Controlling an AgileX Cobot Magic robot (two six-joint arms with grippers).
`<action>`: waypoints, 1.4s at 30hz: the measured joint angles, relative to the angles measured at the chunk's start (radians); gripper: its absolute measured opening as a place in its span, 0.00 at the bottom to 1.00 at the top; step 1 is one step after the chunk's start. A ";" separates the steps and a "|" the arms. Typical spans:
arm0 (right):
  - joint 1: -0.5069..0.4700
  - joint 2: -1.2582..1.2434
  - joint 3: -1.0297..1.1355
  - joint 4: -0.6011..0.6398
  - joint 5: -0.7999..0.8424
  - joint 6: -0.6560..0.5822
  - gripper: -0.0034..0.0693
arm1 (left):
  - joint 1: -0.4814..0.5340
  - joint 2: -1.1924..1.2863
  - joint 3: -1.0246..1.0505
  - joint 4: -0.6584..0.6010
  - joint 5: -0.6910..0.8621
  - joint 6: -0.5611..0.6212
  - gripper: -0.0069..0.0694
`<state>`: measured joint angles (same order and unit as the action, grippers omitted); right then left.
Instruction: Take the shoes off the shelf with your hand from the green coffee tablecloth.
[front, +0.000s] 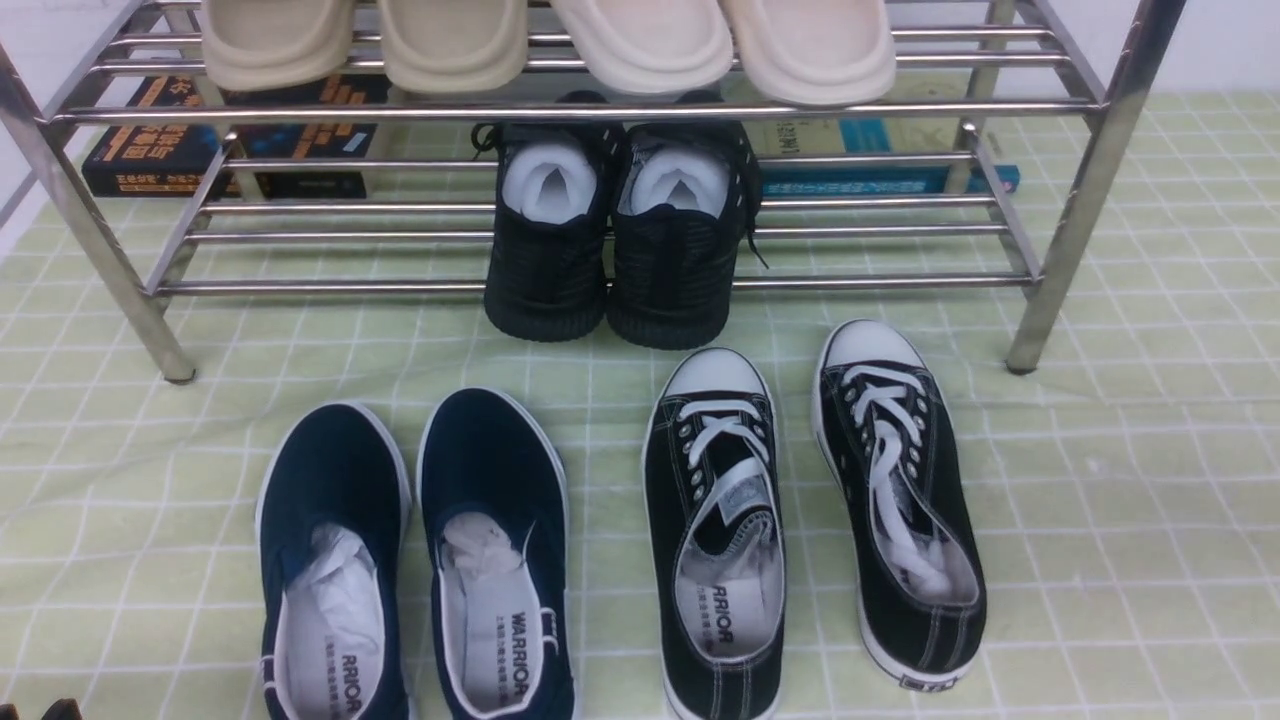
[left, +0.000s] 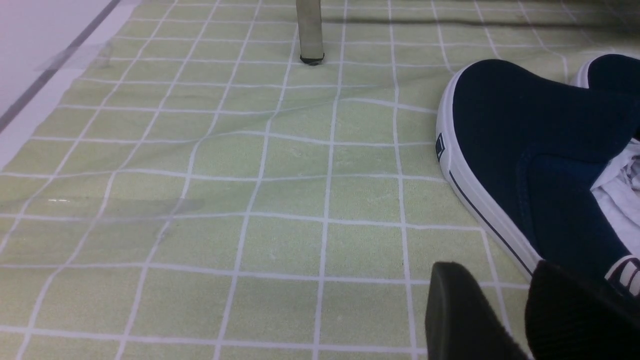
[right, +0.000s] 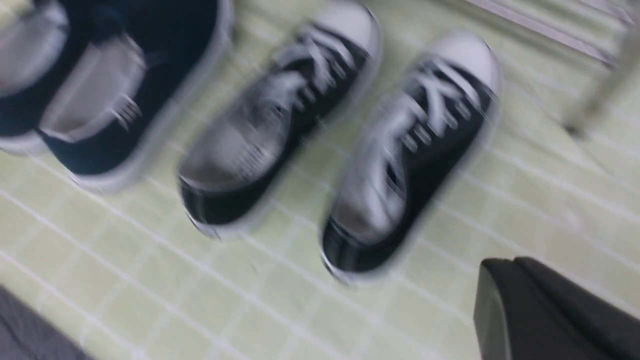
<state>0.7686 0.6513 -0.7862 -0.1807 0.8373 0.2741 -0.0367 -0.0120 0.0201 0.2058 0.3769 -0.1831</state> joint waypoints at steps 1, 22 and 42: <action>0.000 -0.014 0.045 0.002 -0.065 0.000 0.03 | 0.000 0.000 0.000 0.000 0.000 0.000 0.40; 0.000 -0.036 0.181 -0.006 -0.345 0.000 0.05 | 0.000 0.000 0.000 0.001 0.000 0.000 0.40; -0.064 -0.062 0.264 0.047 -0.417 -0.116 0.06 | 0.000 0.000 0.000 0.001 0.000 0.000 0.40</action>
<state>0.7047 0.5897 -0.5225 -0.1333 0.4203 0.1586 -0.0367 -0.0120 0.0201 0.2066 0.3769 -0.1831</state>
